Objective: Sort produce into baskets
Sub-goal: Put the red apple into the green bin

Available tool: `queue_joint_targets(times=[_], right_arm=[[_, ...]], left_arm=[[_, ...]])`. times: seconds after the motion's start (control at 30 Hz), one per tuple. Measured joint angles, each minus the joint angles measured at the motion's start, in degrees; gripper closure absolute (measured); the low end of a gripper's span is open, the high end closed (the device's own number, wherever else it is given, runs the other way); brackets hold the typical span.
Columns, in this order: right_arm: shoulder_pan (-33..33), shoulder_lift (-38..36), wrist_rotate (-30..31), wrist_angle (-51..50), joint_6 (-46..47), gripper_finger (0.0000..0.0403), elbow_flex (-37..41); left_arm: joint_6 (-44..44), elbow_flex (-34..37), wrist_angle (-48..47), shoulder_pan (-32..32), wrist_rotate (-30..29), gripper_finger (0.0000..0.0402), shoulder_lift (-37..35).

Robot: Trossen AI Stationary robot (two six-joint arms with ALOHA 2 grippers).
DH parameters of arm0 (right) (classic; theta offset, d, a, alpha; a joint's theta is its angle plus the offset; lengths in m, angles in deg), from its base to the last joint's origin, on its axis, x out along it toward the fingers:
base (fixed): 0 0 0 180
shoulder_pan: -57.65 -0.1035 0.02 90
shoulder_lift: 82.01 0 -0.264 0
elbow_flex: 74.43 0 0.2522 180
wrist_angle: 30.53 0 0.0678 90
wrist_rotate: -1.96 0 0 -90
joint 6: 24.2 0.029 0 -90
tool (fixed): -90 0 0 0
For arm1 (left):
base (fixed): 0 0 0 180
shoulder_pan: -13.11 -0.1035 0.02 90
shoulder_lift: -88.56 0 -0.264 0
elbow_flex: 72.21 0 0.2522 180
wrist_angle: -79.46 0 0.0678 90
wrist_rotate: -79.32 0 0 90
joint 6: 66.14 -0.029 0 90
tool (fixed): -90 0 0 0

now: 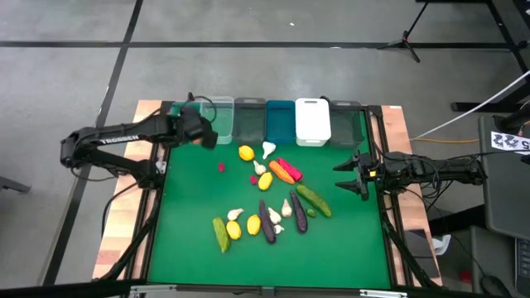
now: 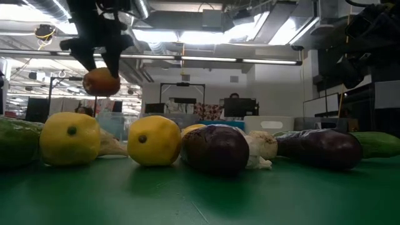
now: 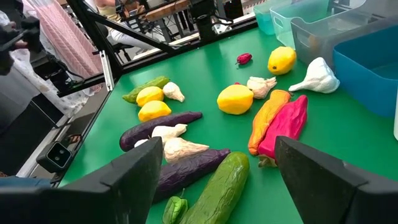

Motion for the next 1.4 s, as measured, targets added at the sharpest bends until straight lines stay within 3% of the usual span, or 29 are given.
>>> queue_joint_targets(times=[0.2, 0.47, 0.7, 1.1, 1.4], right_arm=[[0.0, 0.0, 0.0, 0.0, 0.0, 0.0093, 0.0], [0.0, 0.0, 0.0, 0.0, -0.6, 0.0093, 0.0], [0.0, 0.0, 0.0, 0.0, -0.7, 0.0093, 0.0], [0.0, 0.0, 0.0, -0.1, -0.8, 0.0093, 0.0], [0.0, 0.0, 0.0, -0.1, -0.8, 0.0093, 0.0]], left_arm=[[6.7, 1.4, -0.1, -5.0, -7.8, 0.0097, 0.0], [16.3, 8.2, 2.4, -8.4, -11.5, 0.0096, 0.0], [18.9, 15.1, 10.8, -10.5, -14.8, 0.0096, 0.0], [19.0, 23.7, 21.6, -13.2, -15.4, 0.0096, 0.0], [17.6, 26.3, 24.3, -13.2, -14.1, 0.0095, 0.0]])
